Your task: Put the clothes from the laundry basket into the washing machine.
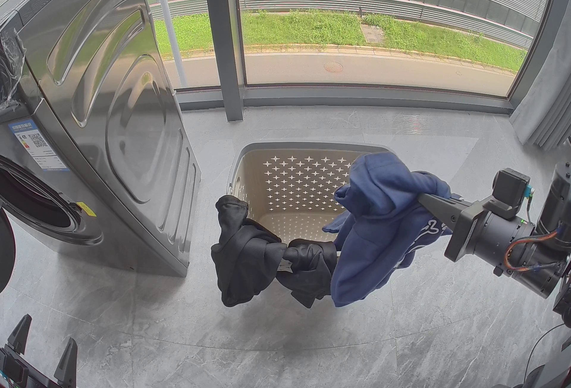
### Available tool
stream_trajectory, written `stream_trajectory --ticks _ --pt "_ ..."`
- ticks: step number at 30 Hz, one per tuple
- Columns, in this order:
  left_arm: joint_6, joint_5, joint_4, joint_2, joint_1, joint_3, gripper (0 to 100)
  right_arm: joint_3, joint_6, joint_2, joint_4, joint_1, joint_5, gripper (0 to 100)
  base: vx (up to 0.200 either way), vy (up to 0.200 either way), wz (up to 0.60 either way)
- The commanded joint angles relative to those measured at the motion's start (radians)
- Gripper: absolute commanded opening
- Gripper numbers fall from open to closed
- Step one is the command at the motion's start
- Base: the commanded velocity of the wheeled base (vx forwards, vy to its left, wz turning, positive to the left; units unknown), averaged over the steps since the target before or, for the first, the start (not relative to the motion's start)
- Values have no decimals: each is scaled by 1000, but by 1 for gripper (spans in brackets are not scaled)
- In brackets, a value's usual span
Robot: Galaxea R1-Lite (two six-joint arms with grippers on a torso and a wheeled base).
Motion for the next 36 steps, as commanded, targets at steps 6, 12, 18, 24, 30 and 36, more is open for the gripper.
stream_trajectory --ticks 6,12,18,24,30,36 --pt "-6 -7 2 -13 0 16 100 11 -32 -45 -41 8 9 0 -167 0 0" --pt "-6 -7 2 -13 0 16 100 11 -35 -66 -55 11 17 0 -200 0 0" --pt "-4 -5 2 -13 0 16 100 12 -35 -66 -63 12 31 0 -200 0 0" --pt "-4 -5 0 -13 0 16 100 12 -35 -66 -118 23 69 0 -33 0 0" --pt "-4 -7 2 -13 0 16 100 15 -32 -64 -129 35 72 0 0 167 0" --pt "-4 -7 2 -13 0 16 100 23 -32 -68 -130 37 74 0 0 200 0"
